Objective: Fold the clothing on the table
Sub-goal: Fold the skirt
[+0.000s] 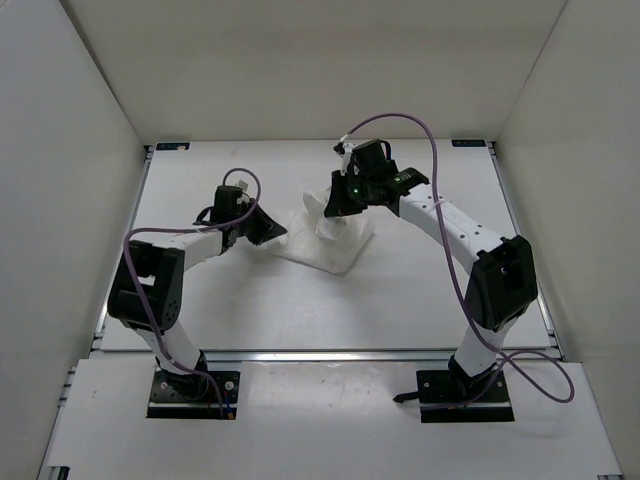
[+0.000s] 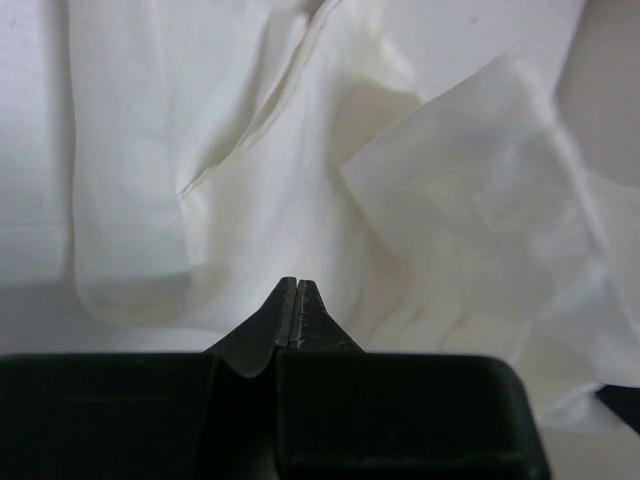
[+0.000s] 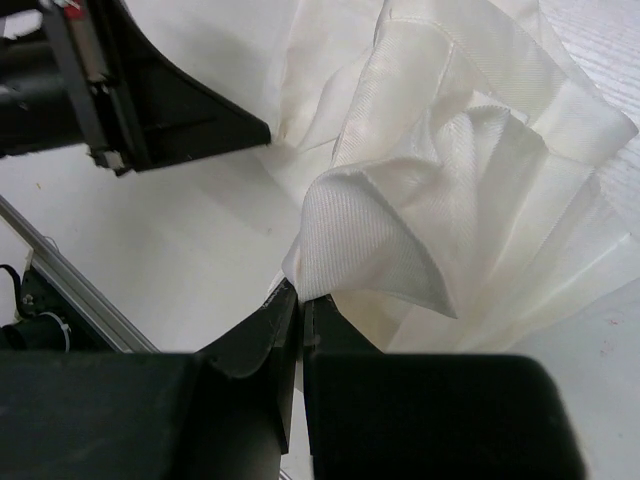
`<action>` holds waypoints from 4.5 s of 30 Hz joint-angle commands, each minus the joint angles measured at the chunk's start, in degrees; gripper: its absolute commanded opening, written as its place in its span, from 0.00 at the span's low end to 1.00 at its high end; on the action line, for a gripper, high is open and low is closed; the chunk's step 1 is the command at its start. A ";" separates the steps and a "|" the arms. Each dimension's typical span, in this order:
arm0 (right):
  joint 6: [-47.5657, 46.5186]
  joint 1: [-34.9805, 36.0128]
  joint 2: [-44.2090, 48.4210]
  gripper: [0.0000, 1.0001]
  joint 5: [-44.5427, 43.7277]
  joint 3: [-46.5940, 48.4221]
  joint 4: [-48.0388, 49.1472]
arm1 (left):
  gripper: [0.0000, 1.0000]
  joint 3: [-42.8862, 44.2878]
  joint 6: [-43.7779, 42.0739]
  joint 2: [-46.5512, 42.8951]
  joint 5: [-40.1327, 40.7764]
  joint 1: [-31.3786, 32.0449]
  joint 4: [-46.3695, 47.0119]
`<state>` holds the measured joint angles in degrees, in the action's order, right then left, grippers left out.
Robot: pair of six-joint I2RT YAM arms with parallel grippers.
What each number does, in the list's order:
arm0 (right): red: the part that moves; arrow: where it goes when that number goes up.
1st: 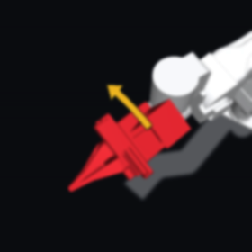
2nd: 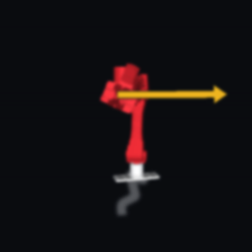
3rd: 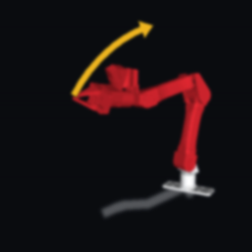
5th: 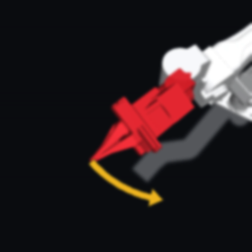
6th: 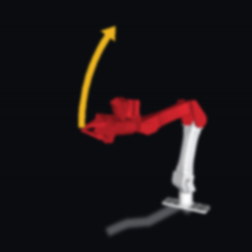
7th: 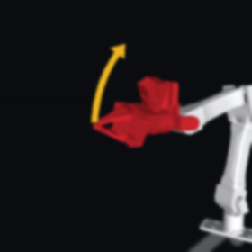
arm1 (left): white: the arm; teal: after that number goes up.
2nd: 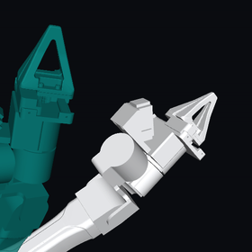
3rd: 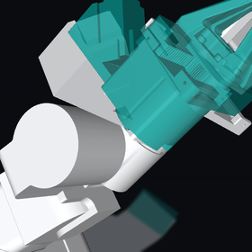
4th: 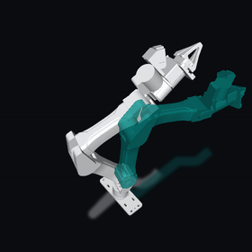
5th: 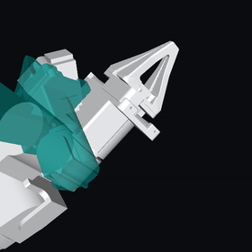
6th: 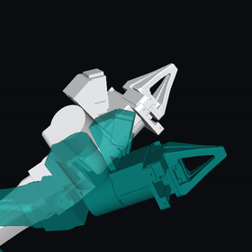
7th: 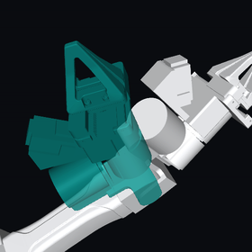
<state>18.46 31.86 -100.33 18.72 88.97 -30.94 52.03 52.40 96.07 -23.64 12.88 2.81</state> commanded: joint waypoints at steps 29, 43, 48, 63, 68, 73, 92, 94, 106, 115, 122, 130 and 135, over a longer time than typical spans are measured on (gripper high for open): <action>-1.76 0.05 -4.43 0.00 -1.75 6.04 -1.32 | 0.00 4.84 -9.96 9.22 9.93 7.59 -15.20; -2.20 4.09 -10.85 0.00 -0.97 6.40 -0.27 | 0.00 1.06 -7.23 8.26 3.96 13.22 -13.27; -0.62 4.44 -9.70 0.00 2.62 0.42 2.64 | 0.00 -1.31 -6.18 6.94 3.16 12.60 -11.07; 3.51 -0.56 -3.56 0.88 13.00 2.16 9.05 | 0.00 -3.78 -4.06 5.53 1.32 10.05 -8.26; 1.06 -3.20 -0.39 0.87 4.34 6.83 5.81 | 0.00 -5.53 -3.10 2.20 1.05 7.69 -7.56; -1.22 -8.03 0.58 0.03 -1.30 -0.79 3.43 | 0.00 -7.03 -2.74 -4.29 -1.84 3.30 -7.12; -3.08 -1.80 -11.72 0.00 -0.62 -6.97 5.80 | 0.74 -2.98 -4.68 -10.73 -5.28 11.71 2.19; -2.47 -1.80 -13.56 0.00 -0.88 -5.83 5.89 | 0.72 -4.91 -1.53 -9.77 -8.08 11.90 6.58; 2.10 -1.09 -13.41 0.00 7.63 -10.28 15.00 | 0.03 -10.64 15.88 -8.89 0.52 14.80 27.33; 2.55 -2.41 -3.29 0.01 8.09 -16.10 19.86 | 0.16 -7.74 13.52 -6.95 2.20 13.22 20.05; 1.32 -3.65 -6.98 0.00 5.89 -14.26 17.23 | 0.05 1.66 2.37 -3.44 8.77 17.51 0.64; 0.97 -3.73 -10.40 0.00 4.48 -14.00 17.23 | 0.00 -7.03 1.30 -6.95 6.85 13.22 -2.19; 0.44 -3.99 -12.69 0.00 4.13 -11.72 15.83 | 0.00 -9.14 -1.07 -8.00 6.76 12.34 -5.97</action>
<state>20.12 28.34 -111.92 23.75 74.43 -15.09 43.48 54.17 91.68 -17.21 25.21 0.34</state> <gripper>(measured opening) 0.001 0.088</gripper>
